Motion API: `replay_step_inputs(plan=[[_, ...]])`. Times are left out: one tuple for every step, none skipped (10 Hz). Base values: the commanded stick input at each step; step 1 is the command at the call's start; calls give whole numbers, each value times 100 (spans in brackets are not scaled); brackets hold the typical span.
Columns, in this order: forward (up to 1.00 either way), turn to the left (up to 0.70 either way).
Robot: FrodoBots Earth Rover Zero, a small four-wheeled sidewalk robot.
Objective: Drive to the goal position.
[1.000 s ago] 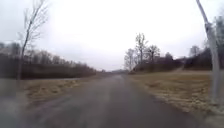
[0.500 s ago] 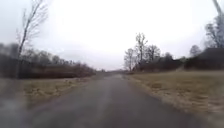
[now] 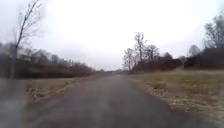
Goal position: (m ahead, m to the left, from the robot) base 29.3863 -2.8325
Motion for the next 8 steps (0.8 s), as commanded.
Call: replay_step_inputs(plan=[[70, 0], [70, 0], [70, 0], [70, 0], [70, 0], [70, 0], [70, 0], [70, 0]])
